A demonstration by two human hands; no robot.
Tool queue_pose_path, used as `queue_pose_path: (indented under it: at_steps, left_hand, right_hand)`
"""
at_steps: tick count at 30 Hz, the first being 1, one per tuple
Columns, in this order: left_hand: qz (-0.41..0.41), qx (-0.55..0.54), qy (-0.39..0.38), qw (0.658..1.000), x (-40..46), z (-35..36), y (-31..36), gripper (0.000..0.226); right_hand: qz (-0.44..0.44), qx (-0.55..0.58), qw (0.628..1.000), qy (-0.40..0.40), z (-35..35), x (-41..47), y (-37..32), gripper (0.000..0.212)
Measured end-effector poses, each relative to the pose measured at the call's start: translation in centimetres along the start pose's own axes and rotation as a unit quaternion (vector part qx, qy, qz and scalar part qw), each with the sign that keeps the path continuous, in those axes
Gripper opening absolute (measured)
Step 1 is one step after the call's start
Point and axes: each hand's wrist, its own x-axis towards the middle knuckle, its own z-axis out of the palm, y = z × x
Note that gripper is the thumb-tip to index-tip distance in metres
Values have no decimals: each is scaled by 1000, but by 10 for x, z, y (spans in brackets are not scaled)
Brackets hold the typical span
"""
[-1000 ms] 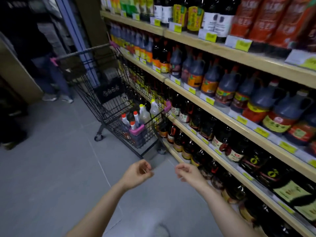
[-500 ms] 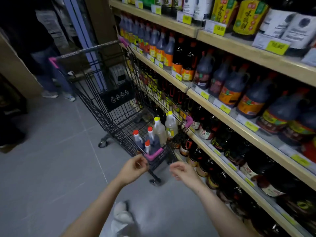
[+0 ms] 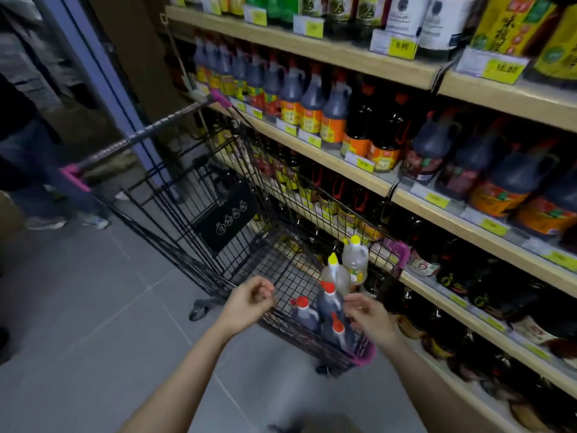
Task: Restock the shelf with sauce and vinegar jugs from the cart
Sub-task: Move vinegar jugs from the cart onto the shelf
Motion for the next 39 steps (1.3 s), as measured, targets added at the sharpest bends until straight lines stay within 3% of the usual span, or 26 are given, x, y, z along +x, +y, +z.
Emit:
queue_pose_path:
  at_steps: [5,9,13,16,19,23,26,29,34,36,39]
  left_hand:
    - [13,6,-38,999,54,-10,-11,16]
    - [11,5,-76,997,91,-7,-11,15]
    - [-9,9,-93,996,136,-10,-27,15]
    - [-35,-6,-82,996,168,-11,-44,11]
    - [-59,-7,-76,995,191,-7,-61,23]
    - [-96,1,-87,992,209,0,-78,26]
    - [-120,17,-104,987,214,8,-85,22]
    - [-121,19,-126,984,223,12,-94,17]
    - [-130,21,-165,978,227,10,-93,17]
    - [-130,23,-184,974,228,9,-85,27]
    - [-114,32,-206,971,233,8,-68,65]
  right_hand:
    - [4,16,999,52,12,29,-12,8]
    - [17,16,997,78,19,64,-12,20]
    - [34,-13,993,109,27,113,-13,17]
    - [44,-28,991,127,35,149,-5,30]
    - [60,-28,989,135,45,176,7,38]
    - [79,-124,973,178,55,195,21,23]
    - [84,-231,953,179,56,201,29,42]
    - [71,-291,941,156,61,215,31,46]
    - [69,-251,950,170,46,218,24,38]
    - [13,-239,956,170,43,209,8,34]
    - [-68,-189,962,184,38,192,-37,21]
